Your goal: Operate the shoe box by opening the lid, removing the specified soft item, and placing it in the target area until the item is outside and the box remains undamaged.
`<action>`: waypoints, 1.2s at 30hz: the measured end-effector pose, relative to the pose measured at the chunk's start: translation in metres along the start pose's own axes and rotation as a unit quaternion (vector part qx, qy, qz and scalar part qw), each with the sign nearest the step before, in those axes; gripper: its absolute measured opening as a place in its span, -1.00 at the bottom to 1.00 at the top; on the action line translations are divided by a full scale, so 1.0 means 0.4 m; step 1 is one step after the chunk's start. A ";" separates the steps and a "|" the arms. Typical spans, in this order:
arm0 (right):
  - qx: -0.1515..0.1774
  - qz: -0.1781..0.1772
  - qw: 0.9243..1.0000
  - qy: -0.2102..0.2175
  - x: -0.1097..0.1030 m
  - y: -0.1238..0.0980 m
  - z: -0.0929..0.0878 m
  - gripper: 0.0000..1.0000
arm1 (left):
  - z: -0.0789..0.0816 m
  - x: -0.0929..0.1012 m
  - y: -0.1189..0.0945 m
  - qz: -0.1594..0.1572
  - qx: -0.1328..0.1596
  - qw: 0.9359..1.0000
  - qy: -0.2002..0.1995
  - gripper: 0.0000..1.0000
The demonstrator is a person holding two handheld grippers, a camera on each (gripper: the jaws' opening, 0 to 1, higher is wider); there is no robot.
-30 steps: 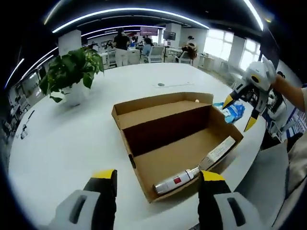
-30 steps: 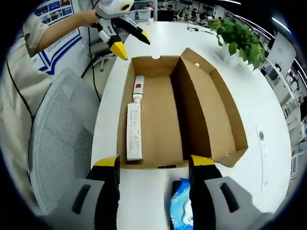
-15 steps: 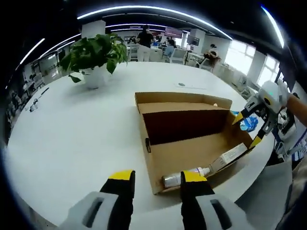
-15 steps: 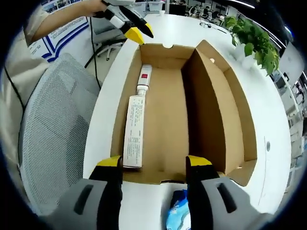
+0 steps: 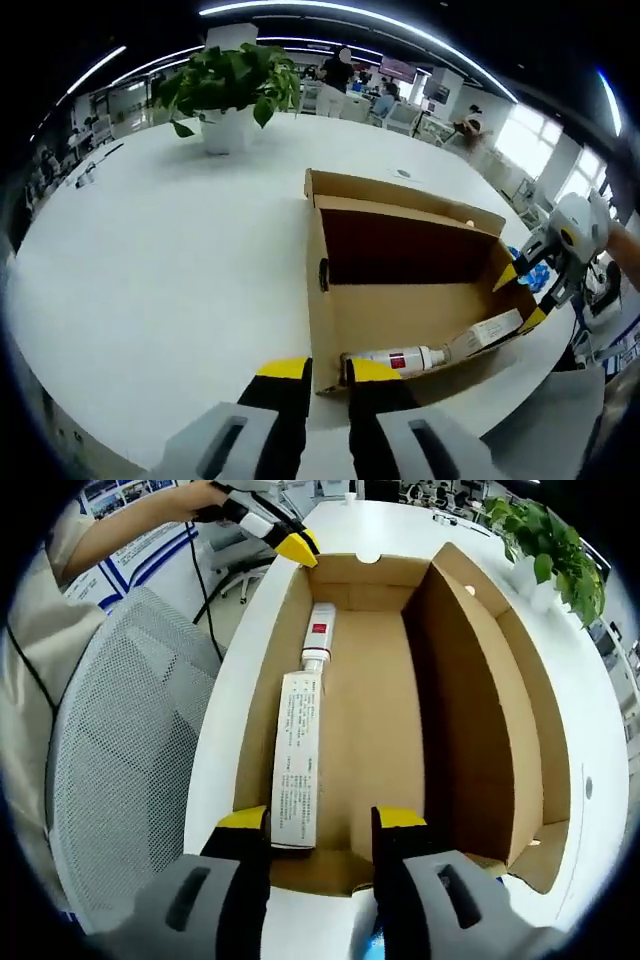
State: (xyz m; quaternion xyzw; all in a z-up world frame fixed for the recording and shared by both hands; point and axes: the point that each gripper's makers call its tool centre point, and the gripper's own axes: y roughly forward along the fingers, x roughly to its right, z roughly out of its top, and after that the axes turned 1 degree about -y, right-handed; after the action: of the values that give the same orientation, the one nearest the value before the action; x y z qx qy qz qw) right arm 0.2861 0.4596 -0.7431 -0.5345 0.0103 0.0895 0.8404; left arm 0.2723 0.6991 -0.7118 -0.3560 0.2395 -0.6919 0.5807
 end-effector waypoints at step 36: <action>0.022 -0.022 0.998 0.059 0.002 -0.021 0.013 -0.69 | 0.001 0.010 0.004 0.011 -0.002 1.000 -0.003 -0.89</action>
State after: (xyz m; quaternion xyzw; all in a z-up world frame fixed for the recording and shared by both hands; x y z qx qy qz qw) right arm 0.2877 0.4609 -0.7335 -0.5202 0.0505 0.0389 0.8516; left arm 0.2734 0.6948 -0.7121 -0.3562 0.2433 -0.6838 0.5885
